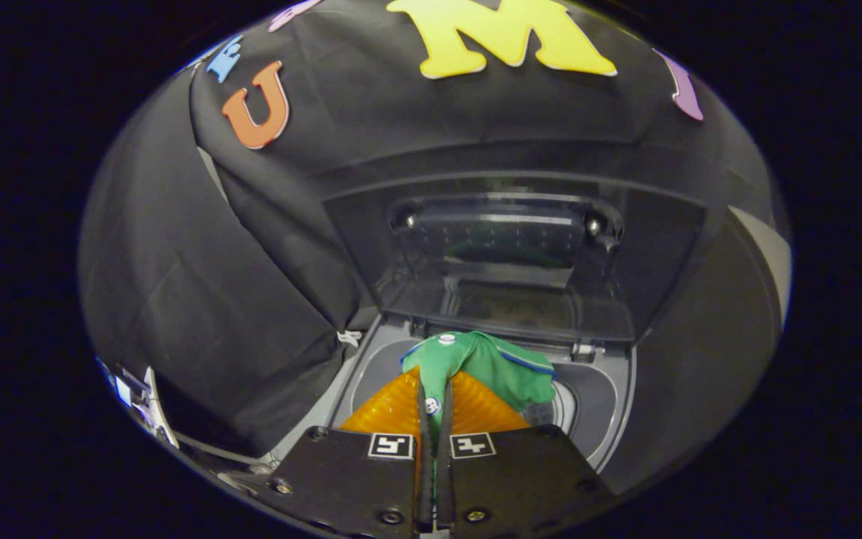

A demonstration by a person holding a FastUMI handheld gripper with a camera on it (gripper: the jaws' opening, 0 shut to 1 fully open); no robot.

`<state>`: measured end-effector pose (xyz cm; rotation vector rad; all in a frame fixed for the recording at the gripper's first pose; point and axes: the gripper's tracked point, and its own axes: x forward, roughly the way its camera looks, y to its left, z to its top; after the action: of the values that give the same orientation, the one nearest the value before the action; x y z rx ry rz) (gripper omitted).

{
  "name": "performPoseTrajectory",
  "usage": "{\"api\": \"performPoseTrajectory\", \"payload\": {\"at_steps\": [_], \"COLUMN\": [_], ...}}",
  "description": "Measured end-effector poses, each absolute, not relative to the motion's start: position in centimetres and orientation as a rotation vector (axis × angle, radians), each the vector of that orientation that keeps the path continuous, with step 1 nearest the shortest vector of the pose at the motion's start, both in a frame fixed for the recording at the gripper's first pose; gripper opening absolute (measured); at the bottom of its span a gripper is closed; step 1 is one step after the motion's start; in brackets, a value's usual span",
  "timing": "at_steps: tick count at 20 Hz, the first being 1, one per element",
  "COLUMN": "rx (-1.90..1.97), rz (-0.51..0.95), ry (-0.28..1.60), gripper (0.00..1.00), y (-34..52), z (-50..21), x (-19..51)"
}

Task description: Put the clothes into the washing machine and then close the washing machine lid.

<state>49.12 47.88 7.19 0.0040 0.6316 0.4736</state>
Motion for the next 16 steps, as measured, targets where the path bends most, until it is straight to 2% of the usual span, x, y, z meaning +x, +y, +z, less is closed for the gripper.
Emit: {"api": "performPoseTrajectory", "payload": {"at_steps": [9, 16], "rx": [0.057, 0.039], "rz": [0.343, 0.306], "ry": [0.879, 0.907], "gripper": [0.05, 0.05], "y": [46.9, 46.9], "z": [-1.6, -2.4], "x": [50.9, 50.9]}}
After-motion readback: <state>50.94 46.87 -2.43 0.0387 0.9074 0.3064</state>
